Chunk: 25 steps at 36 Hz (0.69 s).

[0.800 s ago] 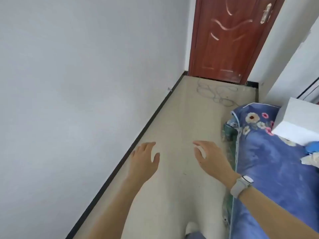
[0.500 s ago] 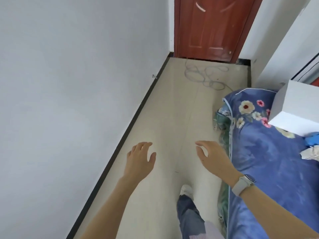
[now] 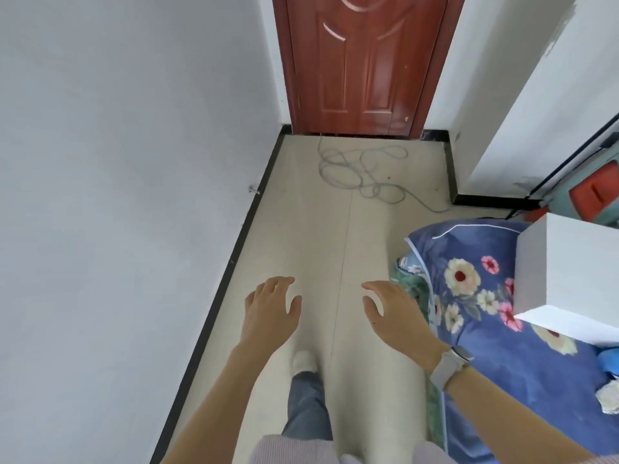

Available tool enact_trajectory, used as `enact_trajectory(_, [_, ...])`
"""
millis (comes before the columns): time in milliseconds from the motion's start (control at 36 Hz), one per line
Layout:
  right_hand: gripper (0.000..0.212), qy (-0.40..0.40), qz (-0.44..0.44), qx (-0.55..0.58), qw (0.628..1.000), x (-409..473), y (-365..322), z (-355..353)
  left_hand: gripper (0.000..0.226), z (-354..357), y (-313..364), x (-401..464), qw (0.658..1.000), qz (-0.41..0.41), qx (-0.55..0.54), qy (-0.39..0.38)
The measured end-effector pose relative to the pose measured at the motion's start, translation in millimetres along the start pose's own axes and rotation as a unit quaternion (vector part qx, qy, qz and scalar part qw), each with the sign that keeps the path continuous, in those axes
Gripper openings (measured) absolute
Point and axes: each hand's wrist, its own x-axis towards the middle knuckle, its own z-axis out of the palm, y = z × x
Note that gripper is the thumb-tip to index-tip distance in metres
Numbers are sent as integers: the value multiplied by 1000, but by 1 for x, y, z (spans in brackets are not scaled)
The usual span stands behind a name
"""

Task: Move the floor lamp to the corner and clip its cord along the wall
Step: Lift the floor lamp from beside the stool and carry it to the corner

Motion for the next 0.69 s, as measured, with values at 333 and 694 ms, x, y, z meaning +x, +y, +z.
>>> enact_trajectory(333, [30, 80, 74, 11, 994, 260, 0, -60, 38, -27, 13, 299, 996, 79, 27, -15])
enact_trajectory(694, [29, 133, 231, 30, 963, 415, 84, -149, 43, 22, 153, 541, 968, 214, 25, -131])
